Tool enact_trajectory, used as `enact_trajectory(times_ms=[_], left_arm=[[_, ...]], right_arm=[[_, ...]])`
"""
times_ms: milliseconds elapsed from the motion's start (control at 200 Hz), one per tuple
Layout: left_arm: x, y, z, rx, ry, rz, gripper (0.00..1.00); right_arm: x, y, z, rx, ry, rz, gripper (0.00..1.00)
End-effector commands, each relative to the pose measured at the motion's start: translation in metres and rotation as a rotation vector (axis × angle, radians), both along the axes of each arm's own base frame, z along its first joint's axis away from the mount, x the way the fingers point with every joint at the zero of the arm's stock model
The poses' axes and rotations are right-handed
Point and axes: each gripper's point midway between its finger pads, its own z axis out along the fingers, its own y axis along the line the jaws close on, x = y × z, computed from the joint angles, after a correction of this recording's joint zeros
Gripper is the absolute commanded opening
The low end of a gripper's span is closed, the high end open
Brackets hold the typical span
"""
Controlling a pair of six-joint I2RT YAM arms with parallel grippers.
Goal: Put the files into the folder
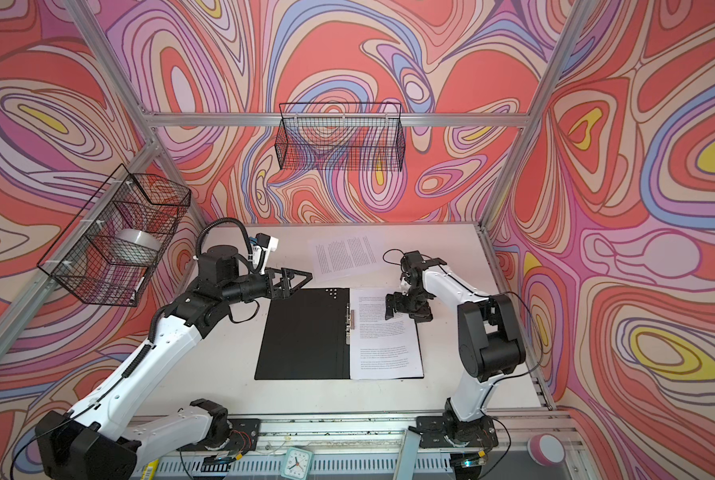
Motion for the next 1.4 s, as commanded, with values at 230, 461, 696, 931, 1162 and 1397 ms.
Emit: enact_trajectory(times_ms=[230, 461, 696, 931, 1162, 1397], left_arm=[[0.006, 0.004, -0.006, 0.036, -0.001, 0.032, 1.00], [0.017, 0.030, -0.013, 0.148, -0.013, 0.176, 1.00], [0.046, 0.043, -0.048, 0.224, 0.105, 0.273, 1.00], [0.104, 0.010, -0.097, 0.228, 0.315, 0.209, 1.00], [0.162, -0.022, -0.152, 0.213, 0.459, 0.164, 1.00], [0.199, -0.039, -0.185, 0.212, 0.490, 0.134, 1.00]], right_arm=[[0.049, -0.072, 0.091, -0.266, -0.473, -0.267, 0.98], [0.072, -0.086, 0.123, -0.125, -0.627, -0.387, 0.98], [0.118, -0.045, 0.101, 0.061, -0.525, -0.349, 0.98], [0.166, -0.028, 0.041, 0.109, -0.449, -0.390, 0.98], [0.215, 0.005, 0.021, 0.253, -0.463, -0.283, 0.98], [0.241, 0.018, -0.004, 0.311, -0.452, -0.270, 0.97]])
